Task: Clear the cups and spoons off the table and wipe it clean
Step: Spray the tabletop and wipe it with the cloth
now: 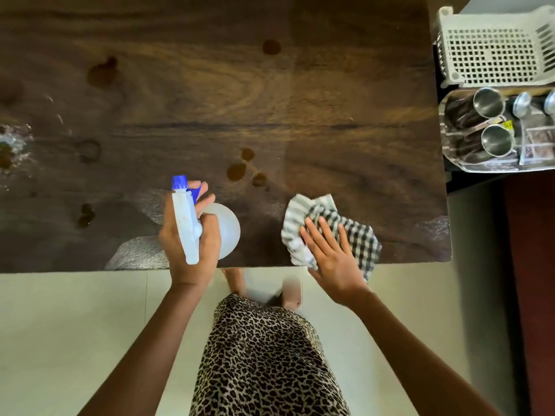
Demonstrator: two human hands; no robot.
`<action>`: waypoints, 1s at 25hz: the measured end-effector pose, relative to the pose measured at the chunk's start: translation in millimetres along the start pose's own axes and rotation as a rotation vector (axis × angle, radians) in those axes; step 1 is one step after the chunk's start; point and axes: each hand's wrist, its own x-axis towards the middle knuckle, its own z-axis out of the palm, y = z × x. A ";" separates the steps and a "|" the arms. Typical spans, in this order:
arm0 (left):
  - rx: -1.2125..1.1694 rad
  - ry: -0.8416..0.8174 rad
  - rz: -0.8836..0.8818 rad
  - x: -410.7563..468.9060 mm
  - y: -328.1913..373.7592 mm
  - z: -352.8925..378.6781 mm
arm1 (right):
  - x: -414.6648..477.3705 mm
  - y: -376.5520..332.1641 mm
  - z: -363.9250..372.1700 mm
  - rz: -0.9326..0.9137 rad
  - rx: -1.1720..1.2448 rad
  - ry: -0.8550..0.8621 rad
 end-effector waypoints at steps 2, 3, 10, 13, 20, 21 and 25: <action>0.008 -0.018 -0.006 -0.1 7.5 -0.5 | -26.7 28.1 0.2 0.050 0.068 0.018; 0.033 -0.024 0.003 -0.2 8.8 -1.1 | -27.6 44.0 -4.0 0.138 0.138 0.063; 0.003 -0.130 0.020 39.4 26.5 -0.5 | 96.0 47.3 -93.6 0.879 0.911 0.426; 0.057 -0.229 -0.036 75.4 36.3 -0.4 | 149.7 19.9 -122.1 0.875 1.046 0.483; 0.160 -0.429 -0.103 172.7 53.3 19.2 | 215.3 -14.7 -156.2 0.926 1.222 0.721; 0.170 -0.437 -0.105 185.3 57.1 22.9 | 221.4 -14.6 -159.5 0.949 1.223 0.739; 0.209 -0.422 -0.143 213.6 65.8 32.2 | 226.1 -11.5 -162.6 0.930 1.209 0.761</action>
